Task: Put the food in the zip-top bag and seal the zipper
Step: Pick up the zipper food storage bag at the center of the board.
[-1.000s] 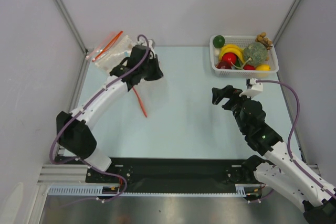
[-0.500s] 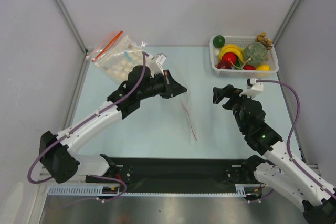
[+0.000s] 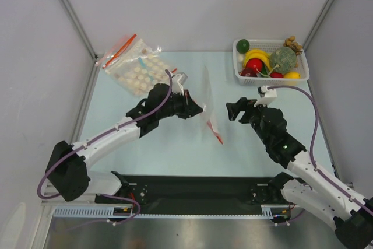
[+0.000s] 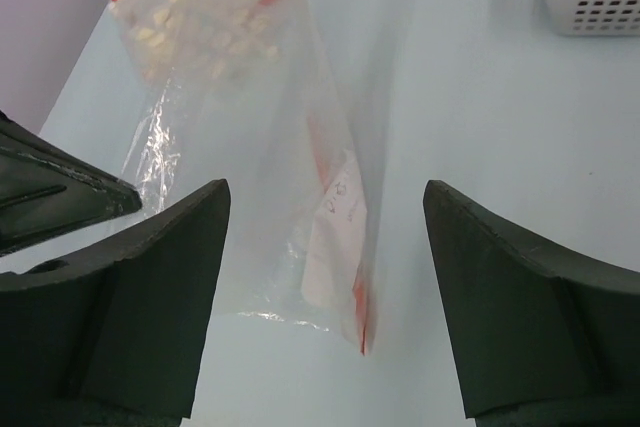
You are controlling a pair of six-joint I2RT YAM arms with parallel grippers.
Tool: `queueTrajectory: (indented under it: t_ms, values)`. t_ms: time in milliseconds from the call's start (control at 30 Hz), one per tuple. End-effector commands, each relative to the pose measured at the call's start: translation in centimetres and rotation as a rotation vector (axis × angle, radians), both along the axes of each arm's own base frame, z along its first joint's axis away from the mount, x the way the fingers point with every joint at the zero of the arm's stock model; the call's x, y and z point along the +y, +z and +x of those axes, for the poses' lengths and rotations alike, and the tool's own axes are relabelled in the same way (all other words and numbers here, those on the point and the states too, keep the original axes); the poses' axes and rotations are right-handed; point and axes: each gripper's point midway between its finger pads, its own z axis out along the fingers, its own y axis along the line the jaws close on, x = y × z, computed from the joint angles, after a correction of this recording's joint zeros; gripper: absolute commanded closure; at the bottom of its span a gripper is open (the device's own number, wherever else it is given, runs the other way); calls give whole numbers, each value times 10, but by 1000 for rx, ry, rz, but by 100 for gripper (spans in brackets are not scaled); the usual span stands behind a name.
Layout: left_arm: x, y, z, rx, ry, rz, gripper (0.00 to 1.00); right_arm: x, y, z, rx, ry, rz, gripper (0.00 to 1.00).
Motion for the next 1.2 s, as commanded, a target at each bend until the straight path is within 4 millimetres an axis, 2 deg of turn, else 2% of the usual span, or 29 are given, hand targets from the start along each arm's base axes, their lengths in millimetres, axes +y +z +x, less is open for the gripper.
queueTrajectory:
  t_ms: [0, 33, 133, 167, 300, 367, 467, 500, 633, 867, 933, 1067, 1167]
  values:
    - [16, 19, 4, -139, 37, 8, 96, 21, 1, 2, -31, 107, -20, 18]
    - [22, 18, 1, -144, 53, 14, 95, 25, -7, 4, -3, 122, -35, 18]
    - [37, 17, 5, -168, 115, 38, 94, 41, -14, 4, 16, 200, -56, 19]
    - [42, 22, 7, -181, 139, 32, 94, 46, -14, 3, 11, 228, -66, 19]
    - [51, 25, 12, -162, 160, 7, 94, 69, -21, -4, -15, 355, -106, 18]
    - [59, 20, 17, -141, 177, -4, 94, 81, -22, -8, -41, 404, -119, 16]
    - [67, 14, 22, -115, 188, -24, 94, 103, -19, -24, -109, 507, -164, 12]
    - [69, 14, 23, -111, 189, -31, 94, 116, -15, -37, -156, 559, -198, 10]
    - [65, 14, 19, -107, 154, -42, 94, 137, -11, -60, -246, 611, -289, 5]
    - [56, 22, 7, -103, 89, -111, 93, 152, -25, -53, -251, 541, -423, 2]
    - [52, 24, 3, -88, 67, -142, 93, 154, -33, -45, -238, 507, -459, 2]
    - [45, 25, -2, -63, 34, -181, 92, 149, -32, -35, -238, 390, -501, 1]
    - [38, 32, -8, -66, -4, -221, 92, 151, -28, -40, -266, 400, -485, 0]
